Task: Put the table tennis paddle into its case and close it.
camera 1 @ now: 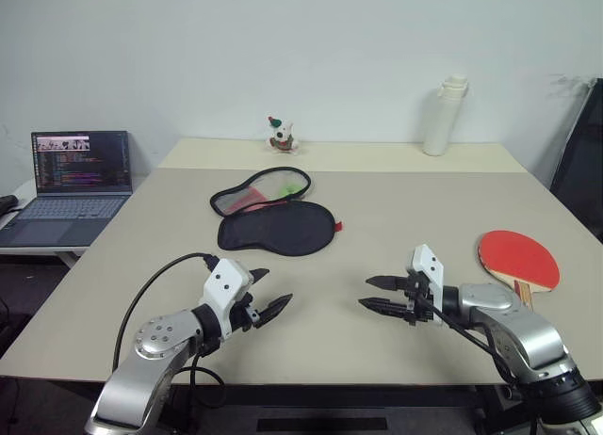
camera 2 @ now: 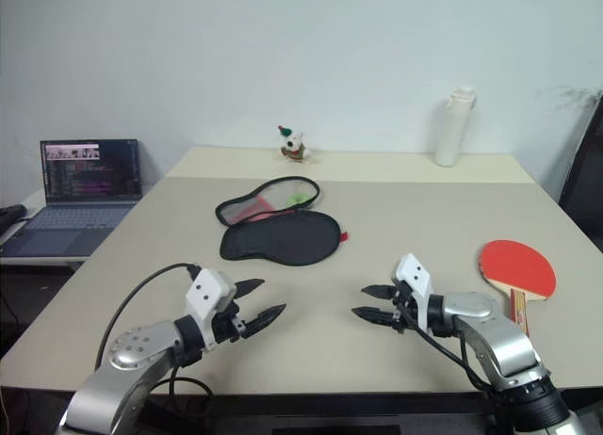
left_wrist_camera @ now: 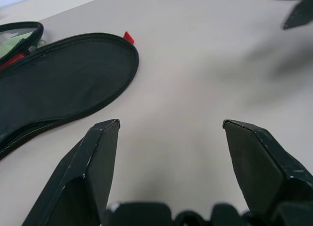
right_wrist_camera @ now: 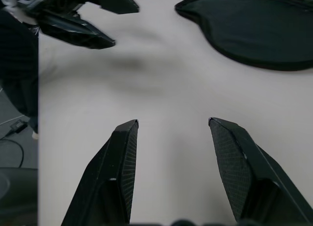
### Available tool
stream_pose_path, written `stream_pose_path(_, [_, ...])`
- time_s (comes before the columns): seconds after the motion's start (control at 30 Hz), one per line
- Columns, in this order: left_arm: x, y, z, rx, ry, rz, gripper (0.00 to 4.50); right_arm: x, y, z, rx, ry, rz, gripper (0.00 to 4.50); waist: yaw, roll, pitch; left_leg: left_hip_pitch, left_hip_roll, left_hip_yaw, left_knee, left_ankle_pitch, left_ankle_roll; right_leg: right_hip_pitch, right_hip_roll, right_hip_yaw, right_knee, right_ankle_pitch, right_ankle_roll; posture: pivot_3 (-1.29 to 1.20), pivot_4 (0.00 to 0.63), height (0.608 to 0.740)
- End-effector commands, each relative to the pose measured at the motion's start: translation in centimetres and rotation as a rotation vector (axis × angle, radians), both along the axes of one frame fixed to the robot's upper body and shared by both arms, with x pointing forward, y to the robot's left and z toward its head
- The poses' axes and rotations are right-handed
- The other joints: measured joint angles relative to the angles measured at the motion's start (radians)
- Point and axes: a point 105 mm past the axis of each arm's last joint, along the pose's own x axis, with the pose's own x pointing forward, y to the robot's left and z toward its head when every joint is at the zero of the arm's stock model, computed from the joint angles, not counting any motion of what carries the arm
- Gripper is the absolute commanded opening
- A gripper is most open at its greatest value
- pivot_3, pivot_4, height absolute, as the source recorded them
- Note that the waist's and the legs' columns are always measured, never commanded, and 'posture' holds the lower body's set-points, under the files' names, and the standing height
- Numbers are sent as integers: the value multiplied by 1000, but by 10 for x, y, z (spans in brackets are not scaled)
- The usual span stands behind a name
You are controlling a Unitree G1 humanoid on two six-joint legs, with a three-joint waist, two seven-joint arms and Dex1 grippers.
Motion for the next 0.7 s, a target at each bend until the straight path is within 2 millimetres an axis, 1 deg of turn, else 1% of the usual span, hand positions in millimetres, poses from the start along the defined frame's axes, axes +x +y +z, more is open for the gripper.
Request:
stream_pose_path(0.03, [12, 2, 15, -8, -80, 7, 3692, 1, -11, 17, -16, -62, -33, 2483, 0, 0, 0, 0, 0, 0, 0, 0, 0, 0, 0, 0, 0, 0, 0, 0, 150, 740])
stream_pose_path(0.1, [20, 3, 17, -7, -103, 10, 3692, 3, -17, 19, -32, -73, -57, 2483, 0, 0, 0, 0, 0, 0, 1, 0, 0, 1, 0, 0, 0, 0, 0, 0, 150, 740])
stream_pose_path(0.13, [26, 4, 21, -20, -116, 19, 3692, 2, -19, 21, -36, -78, -65, 2483, 1, 0, 0, 0, 0, 0, 1, 0, 0, 1, 0, 0, 0, 0, 0, 0, 150, 740])
stream_pose_path(0.23, [35, 8, 29, -49, -130, 18, 3692, -1, -20, 26, -40, -86, -72, 2483, 1, 0, 0, 0, 0, 0, 0, 0, 0, 0, 0, -1, 0, 0, 0, 0, 150, 740])
stream_pose_path(0.33, [43, 12, 30, -11, -120, -24, 3692, -2, -22, 30, -41, -103, -94, 2483, -1, 0, 0, 0, 0, 0, -1, 0, 0, 0, 0, -1, -1, 0, 0, 0, 150, 740])
stream_pose_path(0.4, [57, 26, 37, 14, -125, -2, 3692, -3, -19, 34, -17, -113, -108, 2483, 0, 0, 0, -1, 0, 1, 0, 0, 0, 0, 1, -1, 0, 0, 0, 0, 150, 740])
stream_pose_path(0.43, [64, 33, 39, 30, -127, 14, 4037, -3, -18, 34, -11, -115, -108, 2515, 0, 0, 0, 0, 0, 1, 0, 0, 0, 0, 1, -2, 0, 0, 0, 0, 150, 740])
stream_pose_path(0.5, [71, 43, 40, 65, -129, 21, 4478, -3, -13, 33, -8, -120, -104, 2515, -1, 0, 0, 0, 0, 1, 0, 0, 0, 0, 1, -2, 1, 0, 0, 0, 150, 740])
stream_pose_path(0.63, [90, 68, 33, 185, -133, 59, 4478, 3, -7, 36, 9, -147, -116, 2515, -1, 0, 0, 0, 0, 3, 0, 0, 0, 0, 1, -1, 0, 0, 0, 0, 150, 740])
stream_pose_path(0.7, [94, 72, 24, 226, -98, 20, 4478, 0, -6, 41, 10, -155, -107, 2515, -1, 0, 0, -1, 0, 3, 0, 0, 0, -1, 1, -2, -1, 0, 0, 0, 150, 740])
